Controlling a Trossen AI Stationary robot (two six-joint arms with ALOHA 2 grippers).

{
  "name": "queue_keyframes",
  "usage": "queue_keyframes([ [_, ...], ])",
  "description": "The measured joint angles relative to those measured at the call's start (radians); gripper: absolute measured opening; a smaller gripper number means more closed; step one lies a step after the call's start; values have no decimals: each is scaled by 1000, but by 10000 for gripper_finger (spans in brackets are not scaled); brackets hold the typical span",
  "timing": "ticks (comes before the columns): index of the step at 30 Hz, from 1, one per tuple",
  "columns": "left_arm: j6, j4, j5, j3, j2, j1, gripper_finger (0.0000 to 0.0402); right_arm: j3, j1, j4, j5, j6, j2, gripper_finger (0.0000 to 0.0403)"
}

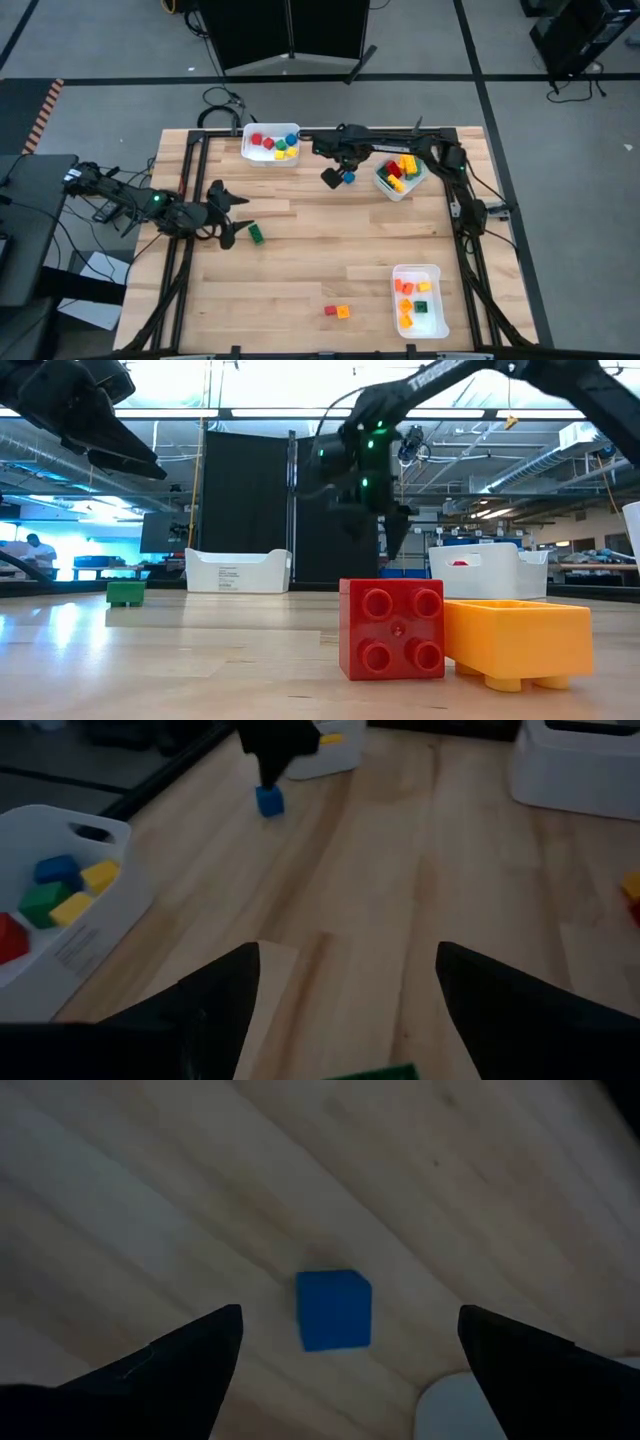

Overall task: Sort blocks by size
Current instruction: Put the blue square block into the top left white bin

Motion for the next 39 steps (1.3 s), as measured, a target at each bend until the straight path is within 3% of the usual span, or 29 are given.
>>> queue_keyframes([
  [7,-26,-4,-25,0,0,0,312,34,-33,-44,-54,-50,107,377],
  [14,-33,-9,-25,0,1,0,312,35,-44,-42,-118,-68,152,341],
  [20,-35,-6,-25,0,1,0,312,27,-50,-22,-131,-67,150,277],
  [29,-34,-3,-24,0,1,0,312,26,-50,-59,-178,-50,150,144],
  [39,-32,0,-24,0,1,0,312,37,-33,-103,-134,-33,52,143],
])
